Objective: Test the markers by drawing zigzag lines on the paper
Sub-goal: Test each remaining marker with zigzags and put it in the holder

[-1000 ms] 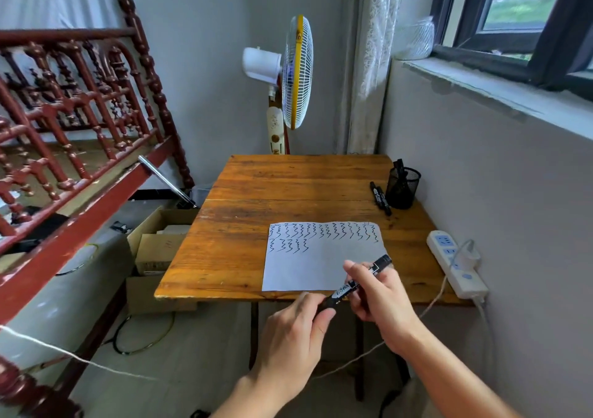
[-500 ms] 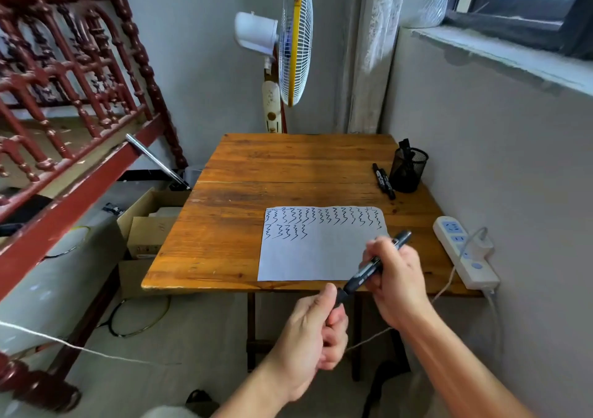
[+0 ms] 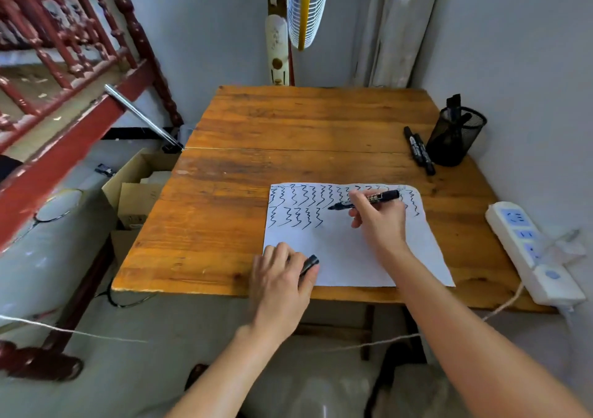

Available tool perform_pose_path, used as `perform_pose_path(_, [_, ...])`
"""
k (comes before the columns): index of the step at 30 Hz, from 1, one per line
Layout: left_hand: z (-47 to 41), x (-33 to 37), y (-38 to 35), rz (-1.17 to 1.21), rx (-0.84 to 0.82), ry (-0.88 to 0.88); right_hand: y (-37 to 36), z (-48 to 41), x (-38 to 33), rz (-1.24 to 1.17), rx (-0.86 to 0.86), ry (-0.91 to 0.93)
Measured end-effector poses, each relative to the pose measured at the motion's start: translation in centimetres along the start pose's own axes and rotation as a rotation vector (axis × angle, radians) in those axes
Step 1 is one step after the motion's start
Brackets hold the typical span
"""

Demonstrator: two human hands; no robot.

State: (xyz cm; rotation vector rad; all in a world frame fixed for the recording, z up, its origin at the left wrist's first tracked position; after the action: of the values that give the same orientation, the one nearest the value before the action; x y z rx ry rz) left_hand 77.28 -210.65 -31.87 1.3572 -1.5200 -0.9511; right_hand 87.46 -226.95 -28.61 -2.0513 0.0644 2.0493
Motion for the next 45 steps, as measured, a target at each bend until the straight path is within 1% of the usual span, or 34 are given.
perform_pose_path(4, [0.0,0.1,-0.9,-0.094,0.063,0.018,-0.5,-0.8,2.0,0.028,0.024,0.033])
perform_pose_path(9, [0.1,0.3,-1.0,-0.133,0.115,0.001,-0.3,-0.8,2.4,0.042,0.03,0.078])
perform_pose_path(19, [0.1,0.3,-0.8,-0.13,0.099,0.011,0.4,-0.1,2.1,0.102,0.013,0.118])
perform_pose_path(23, [0.1,0.3,-0.7,-0.13,0.08,0.015,0.9,0.1,2.1,0.087,0.016,0.111])
perform_pose_path(25, [0.1,0.4,-0.6,-0.124,0.076,0.017,0.9,0.5,2.0,0.098,-0.026,0.117])
perform_pose_path(27, [0.1,0.4,-0.5,-0.121,0.064,0.023,0.4,1.2,1.7,0.075,-0.12,0.102])
perform_pose_path(29, [0.1,0.4,-0.3,-0.108,0.047,0.028,0.3,1.8,0.8,0.007,-0.138,0.089])
perform_pose_path(30, [0.1,0.3,-0.2,-0.079,0.042,0.028,0.5,1.9,0.2,-0.037,-0.112,0.084])
perform_pose_path(32, [0.0,0.2,0.3,0.052,0.05,0.038,1.3,2.4,-1.3,-0.108,-0.077,0.087])
perform_pose_path(35, [0.2,0.4,1.1,0.299,0.078,0.071,2.0,4.2,-3.1,-0.167,-0.119,0.087])
perform_pose_path(38, [1.1,1.5,2.3,0.458,0.063,0.036,2.3,6.3,-4.3,-0.213,-0.142,0.077])
perform_pose_path(42, [2.3,2.6,4.1,0.529,0.044,-0.026,3.0,8.3,-5.2,-0.246,-0.168,0.088])
perform_pose_path(45, [2.9,3.0,5.3,0.518,0.057,-0.074,3.4,9.6,-6.1,-0.177,-0.239,0.124])
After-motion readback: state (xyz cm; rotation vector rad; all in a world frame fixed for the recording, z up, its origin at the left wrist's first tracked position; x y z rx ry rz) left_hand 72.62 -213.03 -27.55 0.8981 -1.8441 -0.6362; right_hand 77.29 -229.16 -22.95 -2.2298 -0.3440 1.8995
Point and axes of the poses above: each hand's wrist, its own z-axis away from the middle knuckle, its own y-axis out of the back of the hand, x = y × z, the point moved 2 cm from there along -z, towards the middle knuckle, and after that the axes turned 14 degrees about -z, right-handed, at the moved point
